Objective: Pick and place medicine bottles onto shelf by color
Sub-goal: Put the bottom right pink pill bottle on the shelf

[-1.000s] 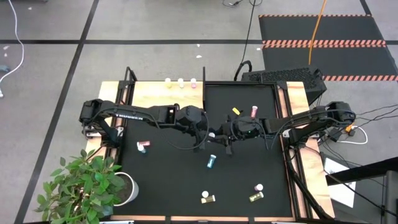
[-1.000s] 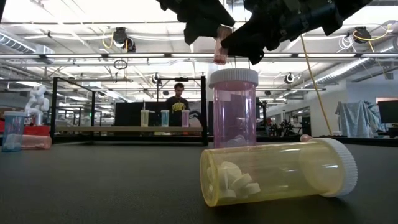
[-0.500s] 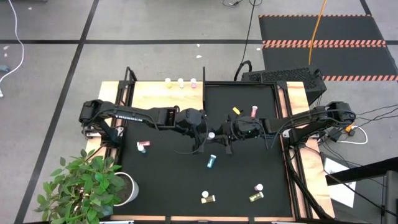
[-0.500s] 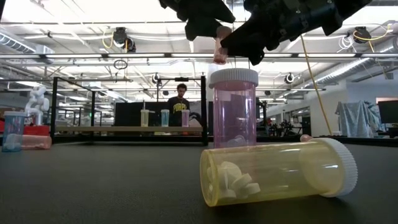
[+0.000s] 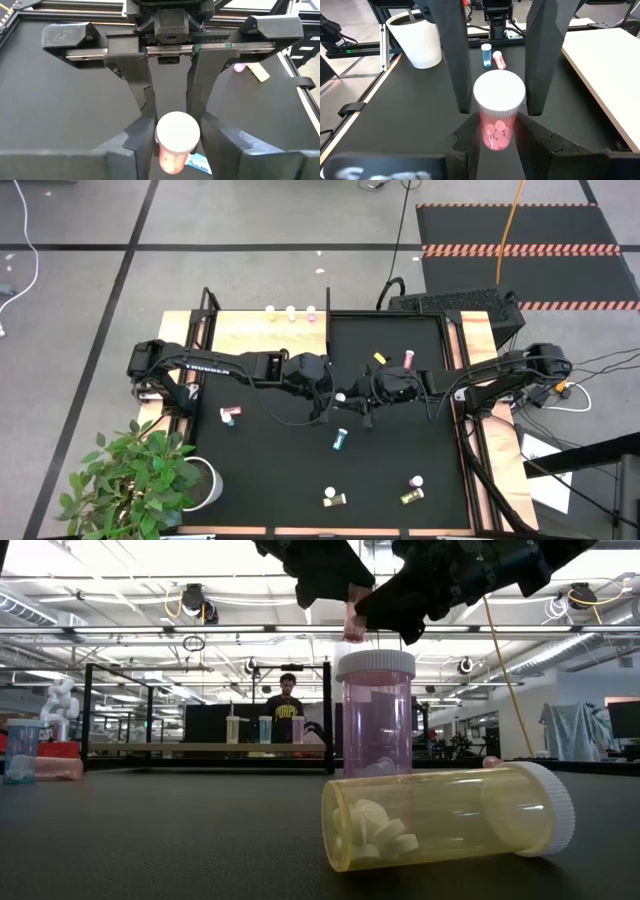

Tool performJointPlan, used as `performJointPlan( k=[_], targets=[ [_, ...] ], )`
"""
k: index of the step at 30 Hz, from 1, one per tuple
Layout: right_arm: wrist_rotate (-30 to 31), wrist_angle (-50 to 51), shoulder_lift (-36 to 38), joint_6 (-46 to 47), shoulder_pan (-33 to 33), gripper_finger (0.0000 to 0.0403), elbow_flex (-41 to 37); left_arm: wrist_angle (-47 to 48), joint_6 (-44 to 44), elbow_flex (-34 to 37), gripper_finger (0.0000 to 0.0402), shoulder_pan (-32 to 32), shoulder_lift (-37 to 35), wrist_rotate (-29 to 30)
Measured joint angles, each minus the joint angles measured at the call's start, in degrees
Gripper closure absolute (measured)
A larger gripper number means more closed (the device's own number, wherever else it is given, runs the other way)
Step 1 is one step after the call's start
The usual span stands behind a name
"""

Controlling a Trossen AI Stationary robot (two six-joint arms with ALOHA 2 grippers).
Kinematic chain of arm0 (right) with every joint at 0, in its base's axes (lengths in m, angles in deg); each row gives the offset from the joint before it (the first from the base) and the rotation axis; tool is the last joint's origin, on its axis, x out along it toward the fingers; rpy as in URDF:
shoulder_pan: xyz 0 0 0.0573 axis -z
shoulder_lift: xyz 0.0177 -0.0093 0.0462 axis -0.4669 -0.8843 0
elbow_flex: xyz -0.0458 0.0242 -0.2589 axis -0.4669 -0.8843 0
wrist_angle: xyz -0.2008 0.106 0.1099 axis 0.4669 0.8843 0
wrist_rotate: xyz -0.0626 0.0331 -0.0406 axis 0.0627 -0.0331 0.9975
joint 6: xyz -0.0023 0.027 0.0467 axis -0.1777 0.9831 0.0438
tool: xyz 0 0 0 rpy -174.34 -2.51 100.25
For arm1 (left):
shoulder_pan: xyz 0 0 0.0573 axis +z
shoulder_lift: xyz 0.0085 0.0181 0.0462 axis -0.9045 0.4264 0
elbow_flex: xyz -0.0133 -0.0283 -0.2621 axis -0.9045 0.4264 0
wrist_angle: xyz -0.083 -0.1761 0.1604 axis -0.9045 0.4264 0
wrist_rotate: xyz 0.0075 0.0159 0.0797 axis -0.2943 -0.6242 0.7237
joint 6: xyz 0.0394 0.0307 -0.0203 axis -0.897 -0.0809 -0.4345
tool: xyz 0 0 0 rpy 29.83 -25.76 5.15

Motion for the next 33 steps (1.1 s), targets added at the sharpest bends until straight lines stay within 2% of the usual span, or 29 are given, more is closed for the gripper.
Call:
performJointPlan(
  k=[5,14,17,21,26,29,33],
  targets=[
    [-0.1,0.2,0.6,0.0,0.0,0.0300,0.0,-0.2,-0.3,0.0,0.0274,0.0,0.0,0.0],
    [0.6,1.6,1.9,-0.3,0.0,0.0290,-0.1,-0.7,0.0,-0.1,0.0277,0.9,-0.1,0.2],
    [1.0,4.1,2.1,-0.2,0.5,0.0261,0.0,-0.1,0.1,0.0,0.0278,1.7,-0.7,1.2],
    [3.8,7.0,2.4,1.6,1.4,0.0200,0.0,1.0,-0.2,0.1,0.0278,3.0,-2.2,2.8],
    [8.4,9.7,5.1,6.3,2.5,0.0131,0.0,2.9,-0.9,0.1,0.0279,5.1,-5.3,9.9],
    [9.1,10.5,7.1,6.6,2.9,0.0117,0.0,6.0,-1.6,0.0,0.0279,7.8,-9.4,14.6],
    [11.4,12.1,9.4,6.0,3.2,0.0121,0.0,10.0,-5.3,0.0,0.0275,12.8,-14.9,18.3]
  ],
)
